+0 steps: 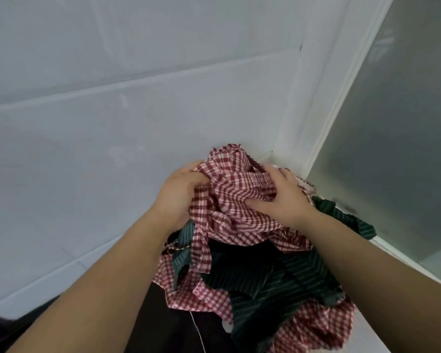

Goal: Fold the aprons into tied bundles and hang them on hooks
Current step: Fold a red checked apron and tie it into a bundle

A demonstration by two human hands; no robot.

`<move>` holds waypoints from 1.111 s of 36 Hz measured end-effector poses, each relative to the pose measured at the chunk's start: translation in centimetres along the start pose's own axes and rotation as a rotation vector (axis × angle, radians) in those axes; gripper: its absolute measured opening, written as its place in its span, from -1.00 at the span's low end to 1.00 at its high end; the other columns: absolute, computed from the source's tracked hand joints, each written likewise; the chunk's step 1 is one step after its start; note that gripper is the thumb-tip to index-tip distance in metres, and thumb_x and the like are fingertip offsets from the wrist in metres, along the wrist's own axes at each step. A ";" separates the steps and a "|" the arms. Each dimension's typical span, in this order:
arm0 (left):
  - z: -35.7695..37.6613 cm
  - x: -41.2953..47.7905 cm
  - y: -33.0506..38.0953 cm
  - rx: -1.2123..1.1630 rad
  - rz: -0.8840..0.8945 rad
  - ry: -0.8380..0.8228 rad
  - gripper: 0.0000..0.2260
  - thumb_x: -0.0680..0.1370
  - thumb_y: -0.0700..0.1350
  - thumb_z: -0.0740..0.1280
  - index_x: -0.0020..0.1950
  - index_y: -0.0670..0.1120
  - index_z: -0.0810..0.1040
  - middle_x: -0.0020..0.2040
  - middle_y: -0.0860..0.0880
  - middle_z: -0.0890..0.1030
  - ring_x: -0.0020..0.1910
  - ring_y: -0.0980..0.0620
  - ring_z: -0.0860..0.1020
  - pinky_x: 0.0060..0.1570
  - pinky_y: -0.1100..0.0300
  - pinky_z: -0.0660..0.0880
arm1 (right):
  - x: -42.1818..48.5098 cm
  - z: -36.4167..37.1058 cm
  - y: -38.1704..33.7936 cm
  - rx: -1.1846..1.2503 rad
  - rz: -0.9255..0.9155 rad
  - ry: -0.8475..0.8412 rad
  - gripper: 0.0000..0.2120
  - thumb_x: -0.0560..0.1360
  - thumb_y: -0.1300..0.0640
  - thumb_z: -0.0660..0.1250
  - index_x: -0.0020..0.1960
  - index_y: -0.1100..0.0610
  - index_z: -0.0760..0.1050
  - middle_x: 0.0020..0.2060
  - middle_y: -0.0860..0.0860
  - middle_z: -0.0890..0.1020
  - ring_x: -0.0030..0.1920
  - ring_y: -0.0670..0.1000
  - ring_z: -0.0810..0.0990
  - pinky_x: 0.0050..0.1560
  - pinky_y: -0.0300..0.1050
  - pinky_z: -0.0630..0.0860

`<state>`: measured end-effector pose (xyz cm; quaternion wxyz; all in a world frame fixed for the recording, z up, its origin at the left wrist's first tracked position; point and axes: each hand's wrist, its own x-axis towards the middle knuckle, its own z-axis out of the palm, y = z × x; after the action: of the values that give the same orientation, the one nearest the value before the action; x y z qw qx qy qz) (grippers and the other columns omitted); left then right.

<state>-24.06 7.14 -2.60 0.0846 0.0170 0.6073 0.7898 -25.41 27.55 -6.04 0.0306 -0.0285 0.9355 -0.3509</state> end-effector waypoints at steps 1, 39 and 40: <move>0.0 -0.7 0.7 -0.061 0.005 0.012 -0.71 0.50 -0.44 0.06 -0.14 -0.20 0.54 -0.31 -0.08 0.62 -0.33 0.01 0.61 -0.30 0.23 0.54 | -0.3 0.1 -0.4 0.008 -0.031 -0.018 -0.20 0.40 -0.16 0.43 0.52 -0.07 0.12 0.50 0.05 0.14 0.48 0.08 0.13 0.47 0.04 0.13; -17.6 -43.7 -2.4 0.809 -0.092 1.315 -0.83 0.48 0.00 0.22 -0.11 0.06 0.60 -0.05 -0.12 0.59 -0.04 -0.19 0.55 -0.08 -0.09 0.56 | -27.8 13.1 -14.4 0.046 -0.276 0.185 -0.71 0.64 -0.04 0.06 -0.15 0.12 0.32 -0.21 0.09 0.55 -0.10 0.14 0.51 -0.12 -0.03 0.36; -18.4 -44.3 -2.1 0.848 -0.105 1.263 -0.85 0.50 -0.03 0.23 -0.11 0.02 0.59 -0.11 -0.13 0.59 -0.08 -0.19 0.55 -0.14 -0.03 0.55 | -28.2 14.0 -15.5 0.085 -0.299 0.151 -0.70 0.64 -0.03 0.06 -0.17 0.12 0.31 -0.27 0.02 0.49 -0.13 0.11 0.49 -0.17 -0.08 0.29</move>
<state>17.44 -16.79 -6.03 -0.2551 -0.4360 0.7917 0.3435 4.24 8.81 -5.29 -0.0911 -0.1393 0.9049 -0.3917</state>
